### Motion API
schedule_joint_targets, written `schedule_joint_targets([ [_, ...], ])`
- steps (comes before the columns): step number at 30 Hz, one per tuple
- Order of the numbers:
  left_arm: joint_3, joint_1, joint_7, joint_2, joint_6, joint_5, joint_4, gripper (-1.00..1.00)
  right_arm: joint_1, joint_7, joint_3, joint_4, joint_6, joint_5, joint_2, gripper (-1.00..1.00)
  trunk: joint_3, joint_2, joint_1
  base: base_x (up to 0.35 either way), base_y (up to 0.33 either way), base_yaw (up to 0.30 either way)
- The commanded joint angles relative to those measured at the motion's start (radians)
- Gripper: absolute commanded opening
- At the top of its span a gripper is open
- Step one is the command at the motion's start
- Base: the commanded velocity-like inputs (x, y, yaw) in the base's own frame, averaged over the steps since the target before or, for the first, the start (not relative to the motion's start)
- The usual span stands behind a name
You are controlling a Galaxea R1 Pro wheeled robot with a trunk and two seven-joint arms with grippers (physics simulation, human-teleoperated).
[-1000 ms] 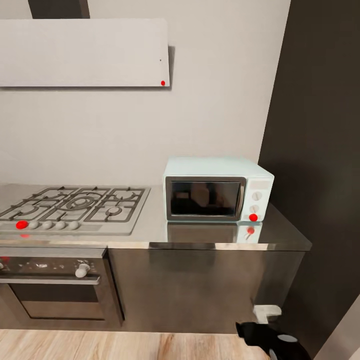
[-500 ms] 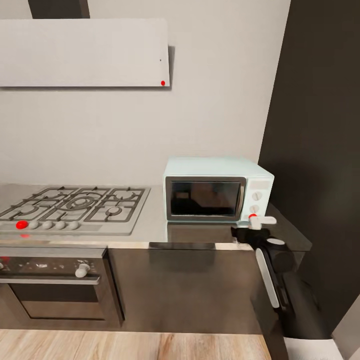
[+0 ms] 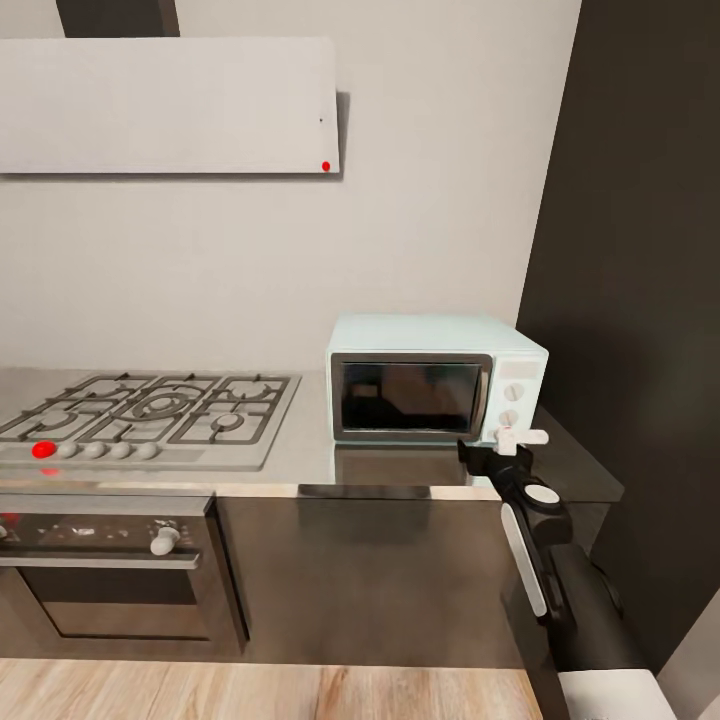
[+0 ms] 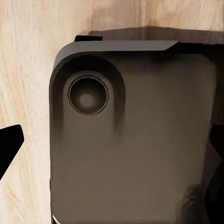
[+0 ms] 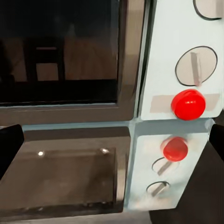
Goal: In the kitchen, take the popcorn bag from the countertop, put it into the microwave, and heat it until the popcorn is cooked so the cooked popcorn ends up inside the bag.
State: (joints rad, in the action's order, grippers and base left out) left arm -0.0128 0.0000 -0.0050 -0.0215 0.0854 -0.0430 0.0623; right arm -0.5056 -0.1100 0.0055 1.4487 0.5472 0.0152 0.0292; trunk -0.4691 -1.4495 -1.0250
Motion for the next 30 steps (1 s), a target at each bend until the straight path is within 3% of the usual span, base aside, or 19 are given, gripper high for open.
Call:
schedule_joint_targets([
  [1, -0.001, 0.0, 0.001, -0.004, 0.002, -0.003, 0.001, 1.0, -0.001, -0.003, 0.001, 0.008, 0.003, 0.002, 0.001, 1.0, -0.001, -0.001, 0.0, 0.0, 0.0, 0.0],
  [14, 0.002, 0.0, 0.003, -0.006, -0.001, -0.001, -0.001, 1.0, -0.001, -0.003, -0.001, 0.012, 0.0, 0.002, -0.007, 1.0, -0.001, -0.001, 0.0, 0.255, 0.0, 0.0],
  [30, 0.001, 0.0, 0.003, -0.006, 0.002, -0.002, -0.001, 1.0, -0.002, -0.004, -0.029, 0.012, 0.0, 0.001, -0.041, 1.0, -0.001, -0.001, 0.0, 0.017, 0.0, 0.0],
])
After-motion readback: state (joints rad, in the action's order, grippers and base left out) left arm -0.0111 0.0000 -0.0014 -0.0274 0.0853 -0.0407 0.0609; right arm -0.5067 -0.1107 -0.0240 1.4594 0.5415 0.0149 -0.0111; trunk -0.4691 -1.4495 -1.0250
